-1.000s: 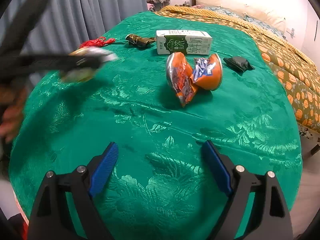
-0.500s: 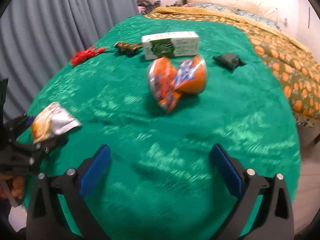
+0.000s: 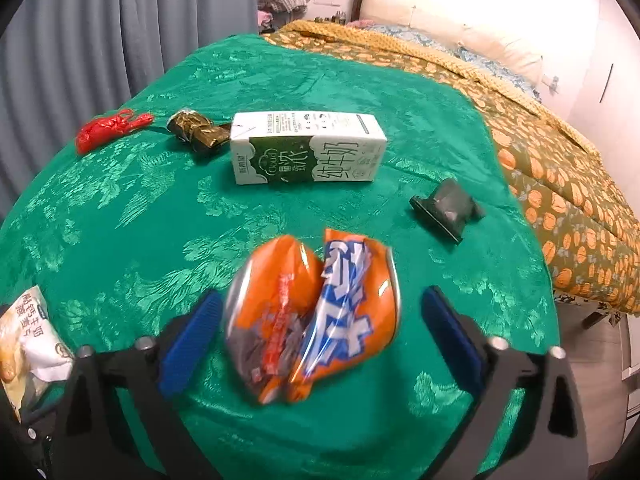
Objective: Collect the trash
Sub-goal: 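Grasp the crushed orange-blue can with the right tool while the left tool holds the bread bag, then carry bread bag and can over the blue wastebasket and open both tools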
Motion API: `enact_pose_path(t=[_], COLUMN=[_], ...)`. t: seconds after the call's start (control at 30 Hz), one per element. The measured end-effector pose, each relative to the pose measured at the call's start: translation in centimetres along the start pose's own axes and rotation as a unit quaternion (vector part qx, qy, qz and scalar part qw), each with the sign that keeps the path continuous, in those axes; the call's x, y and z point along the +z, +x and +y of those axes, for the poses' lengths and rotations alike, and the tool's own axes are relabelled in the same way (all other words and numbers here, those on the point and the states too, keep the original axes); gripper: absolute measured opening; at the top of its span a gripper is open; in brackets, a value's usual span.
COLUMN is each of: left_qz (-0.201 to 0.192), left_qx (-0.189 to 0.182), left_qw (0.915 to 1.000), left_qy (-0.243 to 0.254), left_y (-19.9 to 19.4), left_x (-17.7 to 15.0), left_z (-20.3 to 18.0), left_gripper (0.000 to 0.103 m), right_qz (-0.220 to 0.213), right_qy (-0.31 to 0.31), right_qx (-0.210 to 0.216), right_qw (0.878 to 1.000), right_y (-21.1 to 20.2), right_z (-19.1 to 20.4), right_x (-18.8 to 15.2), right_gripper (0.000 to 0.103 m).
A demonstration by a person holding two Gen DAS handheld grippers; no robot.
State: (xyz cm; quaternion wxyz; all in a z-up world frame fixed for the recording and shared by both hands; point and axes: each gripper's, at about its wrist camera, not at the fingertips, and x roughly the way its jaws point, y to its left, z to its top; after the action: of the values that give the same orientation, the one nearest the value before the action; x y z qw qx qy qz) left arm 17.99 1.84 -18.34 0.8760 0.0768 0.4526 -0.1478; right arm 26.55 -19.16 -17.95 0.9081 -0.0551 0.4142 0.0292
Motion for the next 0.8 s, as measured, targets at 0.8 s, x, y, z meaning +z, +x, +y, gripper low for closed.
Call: enact_pose_path(t=[0.8], left_qz=[0.000], left_qx=[0.001], left_qw=[1.0000], left_qy=[-0.001], left_y=[0.0], left_x=[-0.1], left_z=[-0.1], left_gripper=[0.097], right_qz=[0.000], right_qy=[0.001], right_qx=[0.136], right_qw=[0.991], right_y=[-12.1], right_z=[0.3], right_x=[-11.3], right_gripper=[0.065])
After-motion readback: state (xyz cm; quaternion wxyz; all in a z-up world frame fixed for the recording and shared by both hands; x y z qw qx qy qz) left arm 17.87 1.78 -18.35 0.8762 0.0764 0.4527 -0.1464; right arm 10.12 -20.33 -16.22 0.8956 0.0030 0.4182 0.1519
